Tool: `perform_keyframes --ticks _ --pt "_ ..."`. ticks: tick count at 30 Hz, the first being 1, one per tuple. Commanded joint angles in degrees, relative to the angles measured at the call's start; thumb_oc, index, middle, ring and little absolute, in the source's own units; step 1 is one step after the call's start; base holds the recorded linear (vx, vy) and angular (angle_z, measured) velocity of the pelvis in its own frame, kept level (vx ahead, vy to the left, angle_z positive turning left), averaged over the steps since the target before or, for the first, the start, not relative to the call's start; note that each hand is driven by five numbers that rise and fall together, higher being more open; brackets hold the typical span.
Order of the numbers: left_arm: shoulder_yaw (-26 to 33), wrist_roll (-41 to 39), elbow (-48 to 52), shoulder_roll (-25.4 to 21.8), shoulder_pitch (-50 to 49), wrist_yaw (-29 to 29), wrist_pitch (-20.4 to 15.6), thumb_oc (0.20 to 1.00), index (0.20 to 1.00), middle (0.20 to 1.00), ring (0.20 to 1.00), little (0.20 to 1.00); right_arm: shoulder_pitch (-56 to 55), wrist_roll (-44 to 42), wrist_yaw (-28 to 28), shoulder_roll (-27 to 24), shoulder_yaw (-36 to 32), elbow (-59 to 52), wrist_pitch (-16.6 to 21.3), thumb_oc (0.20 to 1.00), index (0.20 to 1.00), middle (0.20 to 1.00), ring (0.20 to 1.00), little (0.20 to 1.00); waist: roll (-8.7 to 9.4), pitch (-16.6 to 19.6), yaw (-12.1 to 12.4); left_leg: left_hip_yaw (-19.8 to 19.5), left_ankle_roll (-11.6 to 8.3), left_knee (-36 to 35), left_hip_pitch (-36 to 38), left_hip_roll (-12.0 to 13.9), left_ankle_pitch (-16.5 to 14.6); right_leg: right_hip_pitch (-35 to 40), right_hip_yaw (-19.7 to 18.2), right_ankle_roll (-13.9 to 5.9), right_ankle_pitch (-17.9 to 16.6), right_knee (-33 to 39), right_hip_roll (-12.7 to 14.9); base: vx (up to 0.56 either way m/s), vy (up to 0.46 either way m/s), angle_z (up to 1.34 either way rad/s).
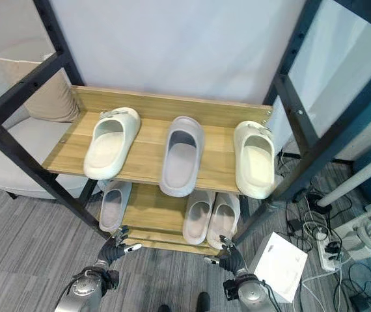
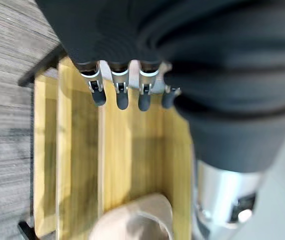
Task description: Arrange the slippers neatly on the shoe rack.
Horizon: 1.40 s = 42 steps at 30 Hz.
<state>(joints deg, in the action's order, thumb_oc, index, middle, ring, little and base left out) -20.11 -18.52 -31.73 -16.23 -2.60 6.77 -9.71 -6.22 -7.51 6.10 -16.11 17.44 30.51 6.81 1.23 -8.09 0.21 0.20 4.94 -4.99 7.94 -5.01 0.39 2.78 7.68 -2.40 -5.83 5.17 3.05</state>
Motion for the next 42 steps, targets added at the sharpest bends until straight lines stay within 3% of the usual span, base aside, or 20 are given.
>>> perform_keyframes --ticks 1,6,8,16,20,28,29,34,42 --pt "0.8 3.8 1.2 0.2 1.6 0.6 -2.2 1.0 1.0 1.0 1.0 1.0 -0.7 7.4 2.8 -2.6 -0.3 -7.5 1.8 1.0 1.0 1.0 1.0 1.0 1.2 -0.7 -0.5 -2.6 -2.18 0.0 -2.2 3.8 -5.4 4.8 0.2 -0.69 9.8 -0.2 -0.4 0.0 -0.005 -0.04" --pt "-0.2 7.0 0.9 0.9 0.3 2.5 -3.5 1.0 1.0 1.0 1.0 1.0 -9.5 29.8 7.1 -11.5 -3.3 -31.2 4.7 1.0 1.0 1.0 1.0 1.0 0.65 -1.0 -2.4 -1.3 -1.94 0.0 -2.0 4.2 -5.9 4.5 -1.6 -1.11 9.8 -0.2 -0.5 -0.01 0.004 -0.13" --pt "-0.8 7.4 0.8 0.8 0.1 3.1 -4.0 1.0 1.0 1.0 1.0 1.0 -12.3 33.9 8.0 -13.7 -3.8 -36.7 5.7 1.0 1.0 1.0 1.0 1.0 0.47 -0.8 -3.2 -0.8 -1.92 0.0 -1.8 4.2 -6.1 4.4 -2.2 -1.24 9.7 -0.2 -0.5 0.0 0.02 -0.12" --pt "-4.0 9.3 1.9 -0.1 0.8 5.1 -5.1 1.0 1.0 1.0 1.0 1.0 -13.2 42.8 14.8 -19.9 -1.8 -51.1 8.8 1.0 1.0 1.0 1.0 1.0 -0.1 -0.1 -3.9 -0.2 -1.95 0.0 -1.7 4.4 -6.4 4.2 -2.9 -1.64 9.4 -0.2 -0.5 -0.01 0.016 -0.13" --pt "-6.5 8.9 2.8 -0.4 1.6 7.1 -5.7 1.0 1.0 1.0 1.0 1.0 -5.0 46.4 23.5 -21.7 0.8 -55.9 7.3 1.0 1.0 1.0 1.0 1.0 -0.35 0.8 -3.3 -0.4 -1.94 0.0 -1.8 4.3 -6.5 4.1 -2.6 -1.85 9.4 -0.2 -0.4 0.0 0.01 0.01" --pt "-7.7 7.0 2.1 0.8 2.9 8.1 -5.4 1.0 1.0 1.0 1.0 1.0 18.0 44.7 28.8 -15.9 2.7 -52.3 2.6 1.0 1.0 1.0 1.0 1.0 0.03 1.8 -0.4 -1.9 -1.46 0.0 -2.1 3.8 -6.3 4.5 -0.9 -1.48 9.2 -0.2 0.0 -0.01 0.033 0.09" --pt "-7.4 6.3 1.5 1.0 2.4 7.4 -5.3 1.0 1.0 1.0 1.0 1.0 24.1 43.2 29.3 -13.8 1.9 -48.3 1.0 1.0 1.0 1.0 1.0 1.0 0.42 2.1 1.2 -2.9 -1.38 0.0 -2.1 3.6 -6.5 5.0 -0.1 -1.44 9.4 -0.2 0.1 0.0 0.064 0.25" --pt "-6.8 4.7 1.7 0.4 1.1 5.4 -5.4 1.0 1.0 1.0 1.0 1.0 32.3 40.1 29.5 -10.9 2.0 -37.2 -1.0 1.0 1.0 1.0 1.0 1.0 1.6 2.1 4.9 -5.0 -1.3 0.0 -2.7 3.0 -6.3 5.3 1.8 -1.49 9.3 -0.2 0.4 0.02 0.042 0.25" --pt "-5.6 3.5 2.1 -1.0 0.6 3.7 -5.6 1.0 1.0 1.0 1.0 1.0 38.5 39.1 29.1 -11.0 3.8 -21.4 -3.9 1.0 1.0 1.0 1.0 1.0 2.82 1.7 9.1 -7.5 -1.33 0.0 -3.5 2.3 -5.9 5.6 4.1 -1.67 9.5 -0.2 0.7 0.02 0.029 0.14"
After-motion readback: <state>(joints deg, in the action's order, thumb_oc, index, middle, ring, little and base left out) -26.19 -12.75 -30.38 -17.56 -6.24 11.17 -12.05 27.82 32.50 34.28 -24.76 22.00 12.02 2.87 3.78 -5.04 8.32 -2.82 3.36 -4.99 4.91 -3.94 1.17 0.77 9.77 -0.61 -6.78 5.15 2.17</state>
